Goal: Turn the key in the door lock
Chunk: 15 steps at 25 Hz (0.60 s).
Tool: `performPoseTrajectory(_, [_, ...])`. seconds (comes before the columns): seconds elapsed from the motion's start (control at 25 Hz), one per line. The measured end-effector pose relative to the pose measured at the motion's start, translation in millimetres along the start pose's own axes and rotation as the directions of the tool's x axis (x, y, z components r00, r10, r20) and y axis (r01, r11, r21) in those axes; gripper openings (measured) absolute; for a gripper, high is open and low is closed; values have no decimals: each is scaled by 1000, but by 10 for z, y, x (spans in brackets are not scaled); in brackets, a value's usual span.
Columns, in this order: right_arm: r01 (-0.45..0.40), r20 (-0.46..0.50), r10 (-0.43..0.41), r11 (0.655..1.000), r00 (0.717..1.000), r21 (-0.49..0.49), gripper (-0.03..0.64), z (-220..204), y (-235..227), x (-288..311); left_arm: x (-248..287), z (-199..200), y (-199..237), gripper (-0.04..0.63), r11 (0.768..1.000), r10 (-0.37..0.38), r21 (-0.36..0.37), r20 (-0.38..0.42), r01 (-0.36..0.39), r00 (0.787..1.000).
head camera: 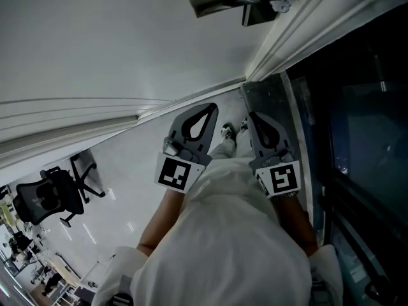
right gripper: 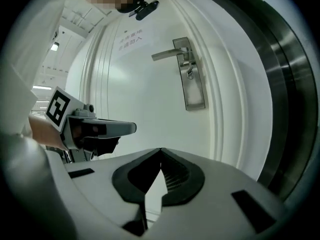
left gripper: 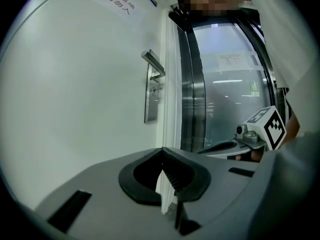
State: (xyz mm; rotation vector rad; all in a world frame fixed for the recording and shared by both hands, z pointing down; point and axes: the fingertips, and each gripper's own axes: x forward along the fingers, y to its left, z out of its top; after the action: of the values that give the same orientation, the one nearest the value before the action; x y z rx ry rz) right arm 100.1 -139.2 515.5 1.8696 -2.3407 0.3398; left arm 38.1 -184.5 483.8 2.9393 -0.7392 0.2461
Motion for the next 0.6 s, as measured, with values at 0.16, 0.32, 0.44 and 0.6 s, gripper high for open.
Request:
performPoseTrajectory(0.16, [36,17,-37,999,999,19,5,89,48,-91,-102,-31,-2,6,1000,-5,-26,21,6,1000])
performPoseTrajectory(0.32, [56,4,-56,998,998,-4,5,144,43,-130,-97,-45,-64,6,999,-45,-17,30,45,999])
performPoseTrajectory(0.44, [77,-4,-76,996,997,38,5,157,-8,-186,-95,-41,-96,6,997,-61,-44,41,63,997])
performPoseTrajectory(0.6, [113,12,-114,993,993,46,5,205,-71,-259,-116,-89,-99,6,995,-61,-74,41,63,997])
